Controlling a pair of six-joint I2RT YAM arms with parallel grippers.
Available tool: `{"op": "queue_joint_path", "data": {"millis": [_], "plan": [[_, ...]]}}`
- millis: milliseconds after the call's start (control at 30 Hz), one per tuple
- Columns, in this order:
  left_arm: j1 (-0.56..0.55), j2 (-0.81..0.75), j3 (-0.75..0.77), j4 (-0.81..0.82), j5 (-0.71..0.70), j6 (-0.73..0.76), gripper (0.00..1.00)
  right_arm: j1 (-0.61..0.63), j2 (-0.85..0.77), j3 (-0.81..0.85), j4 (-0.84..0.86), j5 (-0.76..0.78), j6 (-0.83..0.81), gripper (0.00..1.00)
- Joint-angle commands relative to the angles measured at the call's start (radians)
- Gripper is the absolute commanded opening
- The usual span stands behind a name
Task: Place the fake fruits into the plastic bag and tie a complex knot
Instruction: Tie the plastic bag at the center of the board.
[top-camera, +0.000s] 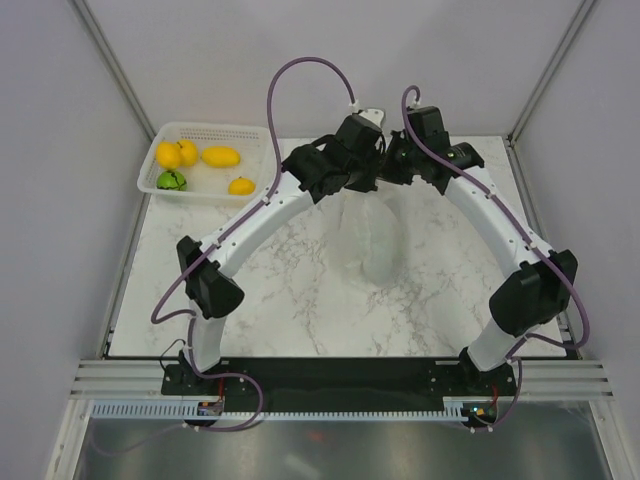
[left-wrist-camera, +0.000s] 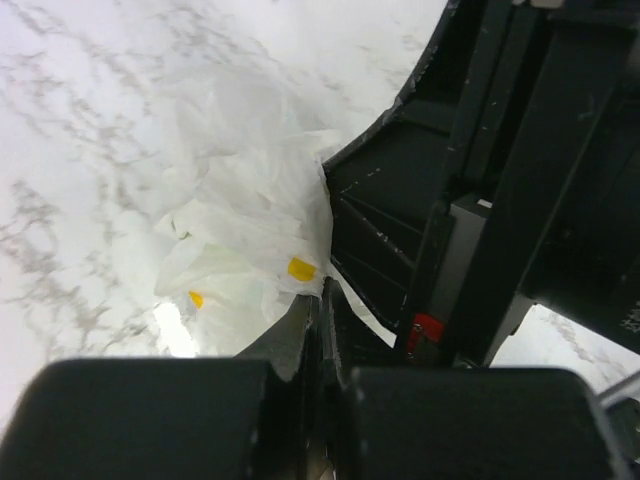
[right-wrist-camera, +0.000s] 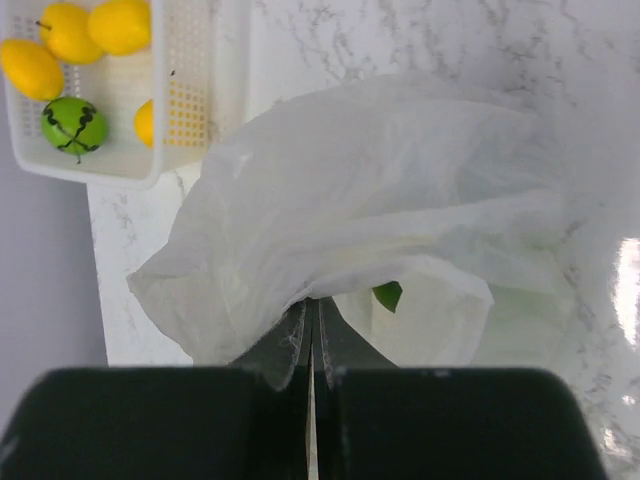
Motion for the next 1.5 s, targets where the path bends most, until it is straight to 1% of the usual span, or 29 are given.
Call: {"op": "queue_joint_path", "data": {"millis": [0, 67, 233, 333, 500, 700, 833, 900, 1100, 1267, 1333, 1367, 1433, 1467], "plan": [[-0.009, -0.109, -0.014, -0.068, -0.148, 0.042, 0.02, 0.054, 0.053, 0.093, 0.048, -0.027, 0.029, 0.0], [-0.017, -0.121, -0.014, -0.086, -0.182, 0.031, 0.02, 0.062, 0.075, 0.102, 0.069, -0.051, 0.04, 0.0], [-0.033, -0.103, -0.025, -0.128, -0.198, 0.004, 0.02, 0.068, 0.116, 0.078, 0.119, -0.18, 0.034, 0.0], [-0.053, -0.095, -0.01, -0.132, -0.239, 0.008, 0.02, 0.072, 0.126, 0.067, 0.146, -0.213, 0.023, 0.0], [-0.075, -0.054, 0.079, -0.175, -0.32, 0.05, 0.02, 0.081, 0.127, 0.064, 0.148, -0.242, 0.006, 0.0], [-0.113, -0.044, 0.084, -0.201, -0.428, 0.103, 0.02, 0.101, 0.115, 0.032, 0.114, -0.243, -0.009, 0.0], [-0.113, -0.041, 0.041, -0.212, -0.417, 0.076, 0.02, 0.118, 0.092, -0.049, 0.139, -0.246, -0.012, 0.0], [-0.113, -0.041, 0.018, -0.212, -0.397, 0.054, 0.02, 0.118, 0.086, -0.089, 0.177, -0.257, -0.006, 0.0], [-0.115, -0.064, 0.015, -0.209, -0.386, 0.034, 0.02, 0.118, 0.073, -0.106, 0.22, -0.279, 0.005, 0.0], [-0.115, -0.083, -0.002, -0.211, -0.383, 0.047, 0.03, 0.118, 0.07, -0.106, 0.246, -0.292, 0.015, 0.0], [-0.116, -0.098, -0.016, -0.212, -0.386, 0.039, 0.05, 0.118, 0.07, -0.102, 0.248, -0.292, 0.017, 0.0], [-0.115, -0.104, -0.026, -0.212, -0.386, 0.039, 0.08, 0.118, 0.07, -0.103, 0.248, -0.297, 0.017, 0.0], [-0.115, -0.115, -0.031, -0.212, -0.388, 0.036, 0.12, 0.118, 0.07, -0.106, 0.248, -0.296, 0.021, 0.0], [-0.115, -0.118, -0.034, -0.211, -0.388, 0.036, 0.16, 0.12, 0.07, -0.106, 0.248, -0.291, 0.022, 0.0]]}}
